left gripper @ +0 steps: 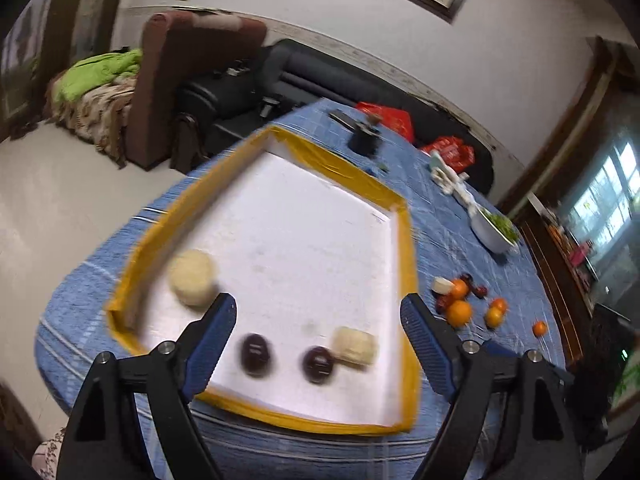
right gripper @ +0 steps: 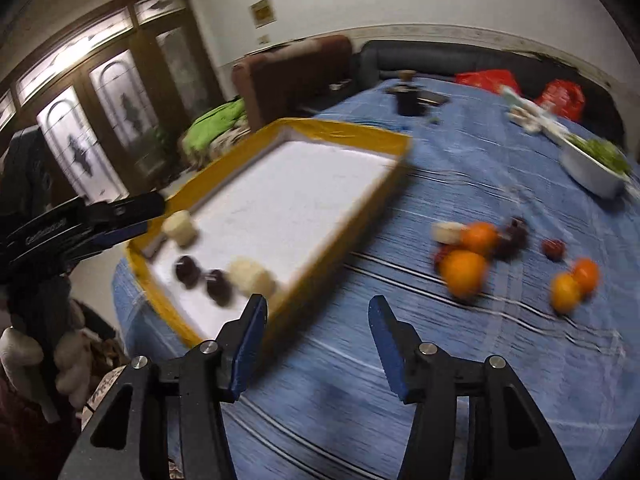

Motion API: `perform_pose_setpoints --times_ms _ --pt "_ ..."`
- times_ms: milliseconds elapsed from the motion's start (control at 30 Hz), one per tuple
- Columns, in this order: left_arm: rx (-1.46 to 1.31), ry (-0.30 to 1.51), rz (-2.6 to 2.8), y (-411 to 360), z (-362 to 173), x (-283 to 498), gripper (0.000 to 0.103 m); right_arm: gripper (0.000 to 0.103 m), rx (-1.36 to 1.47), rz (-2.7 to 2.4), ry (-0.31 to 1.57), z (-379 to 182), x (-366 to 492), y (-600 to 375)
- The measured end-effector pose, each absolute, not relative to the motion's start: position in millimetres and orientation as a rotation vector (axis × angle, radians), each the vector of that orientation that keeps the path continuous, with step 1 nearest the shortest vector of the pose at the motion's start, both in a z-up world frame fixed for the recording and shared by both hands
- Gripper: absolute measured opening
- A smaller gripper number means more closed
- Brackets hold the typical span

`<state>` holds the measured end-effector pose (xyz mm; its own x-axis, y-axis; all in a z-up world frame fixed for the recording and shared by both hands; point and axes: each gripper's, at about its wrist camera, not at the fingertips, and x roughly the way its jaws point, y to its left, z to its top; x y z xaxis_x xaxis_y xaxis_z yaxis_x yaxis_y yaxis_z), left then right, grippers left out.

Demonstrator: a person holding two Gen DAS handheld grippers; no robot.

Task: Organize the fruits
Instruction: 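Carry the plum and cube into the tray and open both tools, then move both tools back over the remaining fruits on the table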

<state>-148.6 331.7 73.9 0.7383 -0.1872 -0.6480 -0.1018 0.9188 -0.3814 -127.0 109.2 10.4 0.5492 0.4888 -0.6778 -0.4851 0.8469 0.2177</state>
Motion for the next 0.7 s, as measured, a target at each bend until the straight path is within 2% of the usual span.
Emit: perform_pose_setpoints --times_ms 300,567,700 --pt "-0.327 0.808 -0.145 264.8 67.6 -135.3 0.084 0.059 0.134 0.25 0.854 -2.4 -86.0 -27.9" --pt "-0.255 0.814 -0.155 231.6 74.7 -138.0 0.084 0.059 0.068 0.205 0.877 -14.9 -30.4 -10.2" --pt "-0.228 0.816 -0.136 225.7 77.6 -138.2 0.084 0.059 0.049 0.218 0.829 -16.6 -33.6 -6.7"
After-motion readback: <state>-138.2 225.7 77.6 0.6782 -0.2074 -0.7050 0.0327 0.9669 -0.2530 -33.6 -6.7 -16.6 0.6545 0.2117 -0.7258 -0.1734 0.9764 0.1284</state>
